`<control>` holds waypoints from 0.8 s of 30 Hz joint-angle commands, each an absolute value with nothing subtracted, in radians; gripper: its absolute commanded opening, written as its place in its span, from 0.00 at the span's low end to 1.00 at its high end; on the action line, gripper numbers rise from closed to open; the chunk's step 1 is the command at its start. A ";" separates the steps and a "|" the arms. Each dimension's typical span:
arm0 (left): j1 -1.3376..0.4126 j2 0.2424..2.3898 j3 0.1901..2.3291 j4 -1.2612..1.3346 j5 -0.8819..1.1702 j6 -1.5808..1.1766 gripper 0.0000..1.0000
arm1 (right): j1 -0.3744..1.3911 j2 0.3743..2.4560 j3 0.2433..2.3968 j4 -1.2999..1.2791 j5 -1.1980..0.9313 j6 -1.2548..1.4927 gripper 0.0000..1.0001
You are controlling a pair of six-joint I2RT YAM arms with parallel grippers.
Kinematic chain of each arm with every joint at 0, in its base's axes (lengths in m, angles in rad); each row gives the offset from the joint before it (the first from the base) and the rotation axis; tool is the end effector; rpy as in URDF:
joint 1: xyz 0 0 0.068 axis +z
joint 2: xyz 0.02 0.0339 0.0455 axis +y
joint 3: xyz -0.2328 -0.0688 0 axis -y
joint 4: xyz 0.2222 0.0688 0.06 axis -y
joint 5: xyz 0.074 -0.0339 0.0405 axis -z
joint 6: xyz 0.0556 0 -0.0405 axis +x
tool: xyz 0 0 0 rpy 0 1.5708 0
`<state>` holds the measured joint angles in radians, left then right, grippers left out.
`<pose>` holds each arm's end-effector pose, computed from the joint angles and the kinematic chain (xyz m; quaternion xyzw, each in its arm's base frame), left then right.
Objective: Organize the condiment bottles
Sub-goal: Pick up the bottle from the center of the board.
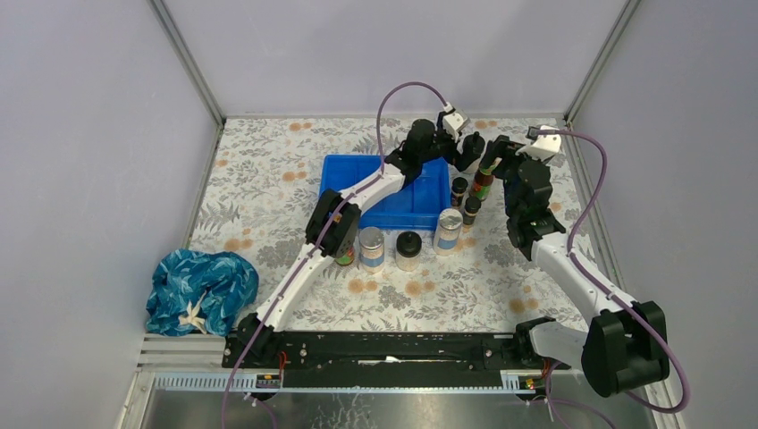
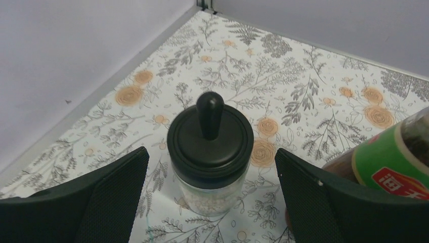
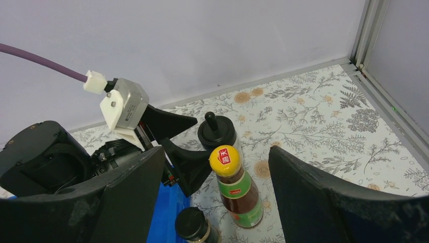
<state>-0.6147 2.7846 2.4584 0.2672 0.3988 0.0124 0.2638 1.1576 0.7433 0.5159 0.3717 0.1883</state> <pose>0.4719 -0.3595 0.1731 0.3492 0.6366 -0.3371 0.5993 0.2748 0.0533 0.3049 0.1122 0.6635 0.0428 0.7385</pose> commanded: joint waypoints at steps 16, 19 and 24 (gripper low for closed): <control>-0.637 2.855 2.537 0.266 0.331 0.002 0.99 | 0.273 1.219 0.710 0.644 0.352 0.196 0.82; -0.637 2.862 2.538 0.296 0.297 -0.032 0.99 | 0.272 1.224 0.704 0.656 0.351 0.201 0.82; -0.644 2.874 2.532 0.352 0.254 -0.067 0.99 | 0.273 1.232 0.696 0.669 0.346 0.210 0.82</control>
<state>-0.6342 2.8498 2.5057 0.2543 0.3099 -0.0288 0.2649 1.2274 0.7017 0.5968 0.3531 0.1955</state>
